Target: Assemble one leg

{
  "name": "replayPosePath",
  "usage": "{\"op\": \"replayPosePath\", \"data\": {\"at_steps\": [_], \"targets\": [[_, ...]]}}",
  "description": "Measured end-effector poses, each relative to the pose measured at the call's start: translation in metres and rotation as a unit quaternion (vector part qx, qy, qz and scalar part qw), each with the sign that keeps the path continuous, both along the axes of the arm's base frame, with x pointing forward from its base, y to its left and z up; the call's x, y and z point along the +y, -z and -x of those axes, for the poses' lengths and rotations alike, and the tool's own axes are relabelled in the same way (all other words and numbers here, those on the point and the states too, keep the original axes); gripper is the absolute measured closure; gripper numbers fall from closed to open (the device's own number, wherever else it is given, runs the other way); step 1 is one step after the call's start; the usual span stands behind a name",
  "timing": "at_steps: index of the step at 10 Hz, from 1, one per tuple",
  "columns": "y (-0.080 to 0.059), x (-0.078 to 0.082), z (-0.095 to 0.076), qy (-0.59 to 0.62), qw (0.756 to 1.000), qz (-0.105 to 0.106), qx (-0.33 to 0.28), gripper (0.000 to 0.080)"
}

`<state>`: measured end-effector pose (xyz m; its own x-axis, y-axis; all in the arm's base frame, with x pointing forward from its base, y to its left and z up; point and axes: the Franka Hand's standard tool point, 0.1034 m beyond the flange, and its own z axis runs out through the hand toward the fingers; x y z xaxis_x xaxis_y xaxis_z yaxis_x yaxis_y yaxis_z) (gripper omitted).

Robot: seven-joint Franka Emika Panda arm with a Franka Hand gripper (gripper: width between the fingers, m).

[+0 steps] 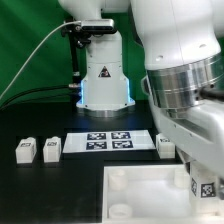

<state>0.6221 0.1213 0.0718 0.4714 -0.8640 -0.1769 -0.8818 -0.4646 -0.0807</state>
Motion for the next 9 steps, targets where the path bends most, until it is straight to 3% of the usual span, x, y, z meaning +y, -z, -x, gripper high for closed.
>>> {"op": "replayPosePath", "data": {"at_steps": [4, 5, 6, 8, 9], "targets": [[0.0, 0.0, -0.001, -0.175, 0.984, 0.001, -0.036, 0.015], [-0.001, -0.002, 0.0, -0.298, 0.953, 0.024, -0.049, 0.015], [-0.002, -0.002, -0.001, -0.381, 0.922, 0.034, -0.058, 0.015], [0.0, -0.008, -0.003, -0.504, 0.86, 0.03, -0.074, 0.015], [0.0, -0.008, -0.002, -0.507, 0.858, 0.029, -0.075, 0.015]]}}
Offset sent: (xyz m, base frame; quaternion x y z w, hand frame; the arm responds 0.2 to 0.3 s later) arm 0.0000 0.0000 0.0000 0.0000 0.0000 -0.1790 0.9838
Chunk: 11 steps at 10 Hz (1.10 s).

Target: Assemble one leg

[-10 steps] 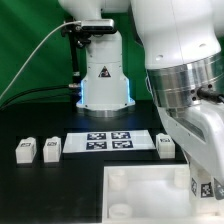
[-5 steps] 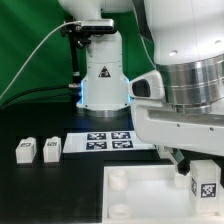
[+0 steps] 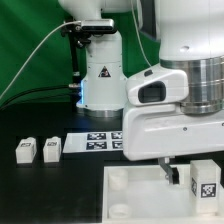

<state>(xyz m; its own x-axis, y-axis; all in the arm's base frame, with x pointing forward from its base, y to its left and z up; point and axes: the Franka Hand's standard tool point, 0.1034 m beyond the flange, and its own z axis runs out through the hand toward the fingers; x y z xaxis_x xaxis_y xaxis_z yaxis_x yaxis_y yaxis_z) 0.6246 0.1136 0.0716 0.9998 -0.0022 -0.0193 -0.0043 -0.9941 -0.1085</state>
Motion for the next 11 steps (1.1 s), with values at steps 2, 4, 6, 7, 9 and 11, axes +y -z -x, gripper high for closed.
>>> {"op": "replayPosePath", "data": {"at_steps": [2, 4, 6, 7, 9, 11], "targets": [[0.0002, 0.0, 0.0001, 0.028, 1.0, 0.0, 0.003, 0.0358], [0.0002, 0.0003, 0.0002, 0.09, 0.996, 0.001, 0.01, 0.051], [0.0003, 0.001, 0.0003, 0.2, 0.979, 0.002, 0.022, 0.0507], [0.0003, 0.0011, 0.0003, 0.223, 0.974, 0.002, 0.025, 0.0507], [-0.0003, 0.0017, -0.0012, 0.46, 0.886, -0.004, 0.054, 0.0507], [0.0003, -0.0022, -0.0024, 0.6, 0.795, -0.027, 0.082, 0.0507]]}}
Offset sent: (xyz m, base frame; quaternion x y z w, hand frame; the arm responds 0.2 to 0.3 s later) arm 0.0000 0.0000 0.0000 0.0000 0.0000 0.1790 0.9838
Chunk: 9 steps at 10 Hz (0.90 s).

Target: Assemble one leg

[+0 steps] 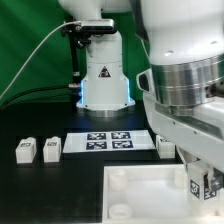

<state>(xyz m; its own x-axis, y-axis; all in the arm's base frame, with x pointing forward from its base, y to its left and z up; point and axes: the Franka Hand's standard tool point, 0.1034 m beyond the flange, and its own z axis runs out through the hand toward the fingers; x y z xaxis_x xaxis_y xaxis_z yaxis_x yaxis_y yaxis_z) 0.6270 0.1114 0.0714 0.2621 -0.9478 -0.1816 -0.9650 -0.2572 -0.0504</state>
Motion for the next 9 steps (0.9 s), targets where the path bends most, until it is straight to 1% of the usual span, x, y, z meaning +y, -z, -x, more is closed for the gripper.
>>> {"op": "replayPosePath", "data": {"at_steps": [1, 2, 3, 4, 5, 6, 7, 8, 9], "targets": [[0.001, 0.0007, 0.0006, 0.072, 0.997, -0.004, 0.006, 0.0506], [0.0015, 0.0019, 0.0007, 0.114, 0.993, -0.004, 0.011, 0.0506], [0.0019, 0.0021, 0.0009, 0.119, 0.993, -0.004, 0.012, 0.0506], [0.0021, 0.0021, 0.001, 0.1, 0.995, -0.004, 0.008, 0.0412], [0.0028, 0.0021, 0.0013, 0.059, 0.998, -0.001, 0.001, 0.0278], [0.0041, 0.0027, 0.0015, -0.018, 1.0, 0.002, -0.017, 0.0278], [0.0025, 0.0027, 0.0005, -0.095, 0.995, 0.005, -0.033, 0.0174], [0.0015, 0.0043, 0.0003, -0.173, 0.984, 0.01, -0.047, 0.0157], [0.0024, 0.0031, 0.0005, -0.216, 0.975, 0.01, -0.054, 0.0157]]}}
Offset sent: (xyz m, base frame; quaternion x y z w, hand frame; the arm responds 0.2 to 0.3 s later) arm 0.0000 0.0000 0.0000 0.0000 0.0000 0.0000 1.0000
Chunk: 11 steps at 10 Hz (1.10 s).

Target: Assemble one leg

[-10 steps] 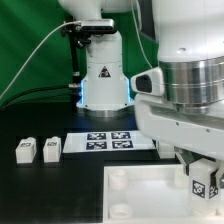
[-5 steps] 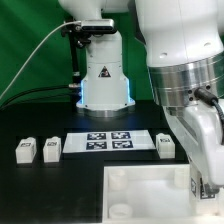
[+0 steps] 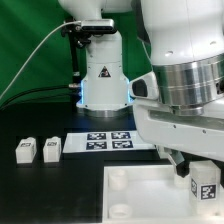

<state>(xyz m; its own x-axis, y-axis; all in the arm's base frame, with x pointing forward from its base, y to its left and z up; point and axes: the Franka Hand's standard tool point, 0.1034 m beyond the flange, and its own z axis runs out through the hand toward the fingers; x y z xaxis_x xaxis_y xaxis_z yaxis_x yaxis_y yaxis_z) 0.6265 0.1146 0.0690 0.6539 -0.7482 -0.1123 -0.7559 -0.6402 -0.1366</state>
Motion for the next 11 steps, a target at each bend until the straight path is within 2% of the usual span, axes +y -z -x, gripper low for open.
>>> {"op": "replayPosePath", "data": {"at_steps": [1, 2, 3, 5, 6, 7, 8, 9, 10, 11], "targets": [[0.0001, -0.0007, -0.0001, -0.048, 0.999, 0.002, -0.009, 0.0151], [-0.0001, -0.0002, -0.0001, -0.117, 0.993, 0.012, -0.019, 0.0151], [-0.0011, 0.0022, -0.0008, -0.244, 0.968, 0.038, -0.036, 0.015], [-0.0044, 0.0004, -0.0055, -0.37, 0.925, 0.047, -0.065, 0.015], [-0.0034, -0.0012, -0.0066, -0.386, 0.918, 0.051, -0.074, 0.015], [-0.0031, -0.0005, -0.0062, -0.358, 0.93, 0.05, -0.069, 0.015], [-0.003, -0.0011, -0.0063, -0.362, 0.928, 0.05, -0.07, 0.0251], [-0.0028, -0.001, -0.0062, -0.354, 0.932, 0.049, -0.069, 0.0251], [-0.0025, -0.0003, -0.006, -0.303, 0.95, 0.046, -0.062, 0.0463], [-0.002, -0.0035, -0.0061, -0.25, 0.966, 0.046, -0.054, 0.0505]]}}
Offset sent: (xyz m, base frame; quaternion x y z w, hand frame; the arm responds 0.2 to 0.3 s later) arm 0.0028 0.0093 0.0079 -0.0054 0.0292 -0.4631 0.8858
